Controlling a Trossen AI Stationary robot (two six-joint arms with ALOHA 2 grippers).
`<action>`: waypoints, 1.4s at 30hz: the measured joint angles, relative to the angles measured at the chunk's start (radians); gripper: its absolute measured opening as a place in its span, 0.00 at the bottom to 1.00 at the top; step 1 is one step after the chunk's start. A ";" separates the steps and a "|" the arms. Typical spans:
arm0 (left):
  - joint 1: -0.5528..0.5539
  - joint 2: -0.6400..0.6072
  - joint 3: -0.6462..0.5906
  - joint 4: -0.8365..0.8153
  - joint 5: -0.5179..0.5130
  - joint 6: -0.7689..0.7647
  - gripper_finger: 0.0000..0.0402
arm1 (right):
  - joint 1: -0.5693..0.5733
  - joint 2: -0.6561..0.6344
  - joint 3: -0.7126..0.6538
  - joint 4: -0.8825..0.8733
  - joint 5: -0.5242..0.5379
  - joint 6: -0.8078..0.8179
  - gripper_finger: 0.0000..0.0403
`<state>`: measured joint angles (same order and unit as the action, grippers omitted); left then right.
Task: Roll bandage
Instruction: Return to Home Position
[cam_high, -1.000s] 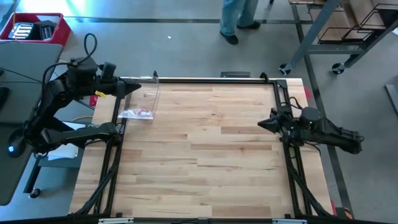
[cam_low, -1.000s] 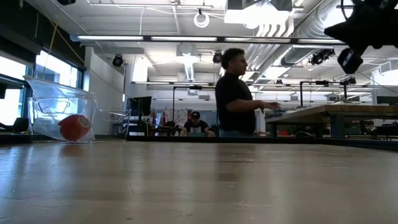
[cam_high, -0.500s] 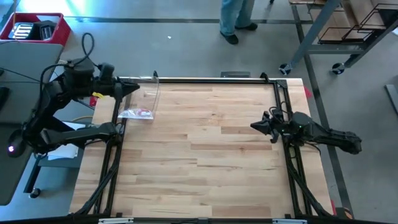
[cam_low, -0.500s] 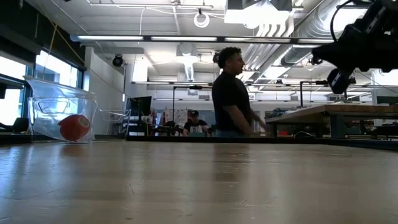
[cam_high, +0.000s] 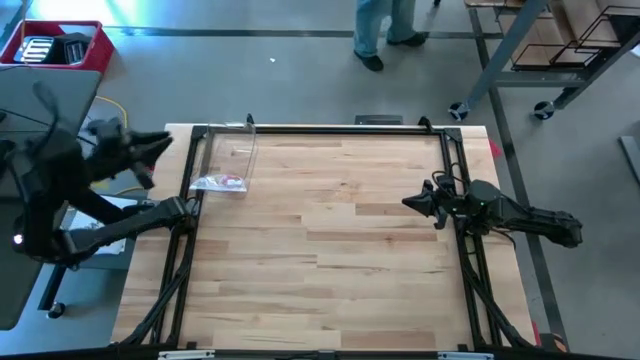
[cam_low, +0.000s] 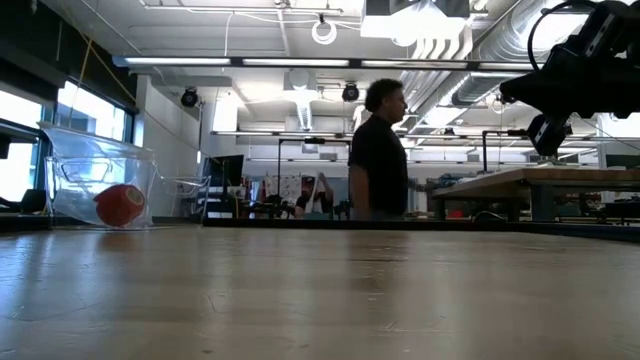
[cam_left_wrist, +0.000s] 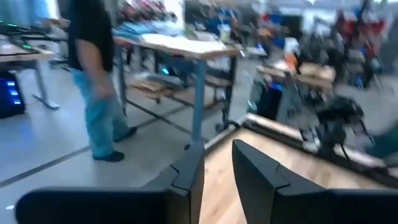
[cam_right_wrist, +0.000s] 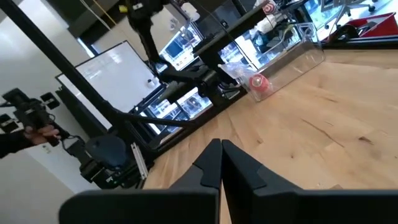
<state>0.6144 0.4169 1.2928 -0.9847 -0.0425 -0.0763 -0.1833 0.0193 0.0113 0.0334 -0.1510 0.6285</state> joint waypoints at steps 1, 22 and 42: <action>0.000 -0.042 -0.031 0.014 -0.017 -0.018 0.18 | 0.000 0.000 0.000 0.000 0.000 0.000 0.00; -0.036 -0.161 -1.281 1.533 0.187 -0.305 0.00 | 0.000 0.000 0.000 -0.001 -0.001 0.000 0.00; -0.406 -0.294 -1.280 1.141 0.124 -0.088 0.00 | 0.000 0.000 0.000 -0.001 -0.001 0.000 0.00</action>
<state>0.2081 0.1229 0.0128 0.1561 0.0816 -0.1642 -0.1833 0.0193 0.0113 0.0322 -0.1523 0.6282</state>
